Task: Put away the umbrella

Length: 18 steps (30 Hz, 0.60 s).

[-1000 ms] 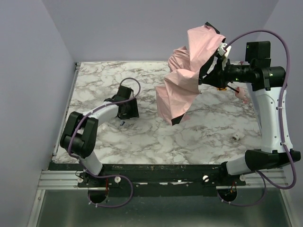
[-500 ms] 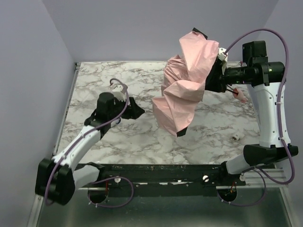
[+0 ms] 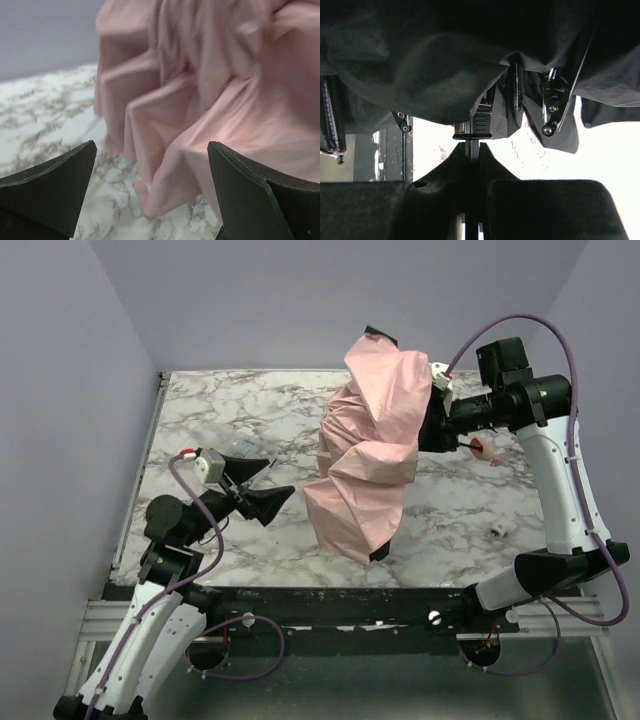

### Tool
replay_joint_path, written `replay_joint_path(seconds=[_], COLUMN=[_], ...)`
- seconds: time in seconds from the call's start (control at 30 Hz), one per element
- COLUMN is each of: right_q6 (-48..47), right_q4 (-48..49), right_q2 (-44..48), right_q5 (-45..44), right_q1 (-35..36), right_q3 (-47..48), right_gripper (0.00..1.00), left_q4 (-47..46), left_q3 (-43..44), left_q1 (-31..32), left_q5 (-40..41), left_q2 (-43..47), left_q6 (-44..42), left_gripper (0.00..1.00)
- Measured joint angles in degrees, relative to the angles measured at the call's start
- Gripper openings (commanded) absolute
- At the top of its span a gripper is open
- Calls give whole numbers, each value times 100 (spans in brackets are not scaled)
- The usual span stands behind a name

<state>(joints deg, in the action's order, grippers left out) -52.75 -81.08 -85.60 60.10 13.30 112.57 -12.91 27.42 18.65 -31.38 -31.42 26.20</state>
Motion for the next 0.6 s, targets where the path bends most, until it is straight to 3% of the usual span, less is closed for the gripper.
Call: replay_joint_path(seconds=[0.2, 0.6], right_q6=[-155, 684], right_q4=[-103, 87], right_q2=[0, -544], right_q5=[-365, -616], right_q1=[4, 20], right_q3=[-262, 835], right_gripper=[0, 0], left_q4=[433, 136], left_q3=[595, -542], left_q1=[-17, -17], left_q5=[-367, -949], left_q2=[658, 144], left_q6=[-304, 756], left_gripper=[98, 96])
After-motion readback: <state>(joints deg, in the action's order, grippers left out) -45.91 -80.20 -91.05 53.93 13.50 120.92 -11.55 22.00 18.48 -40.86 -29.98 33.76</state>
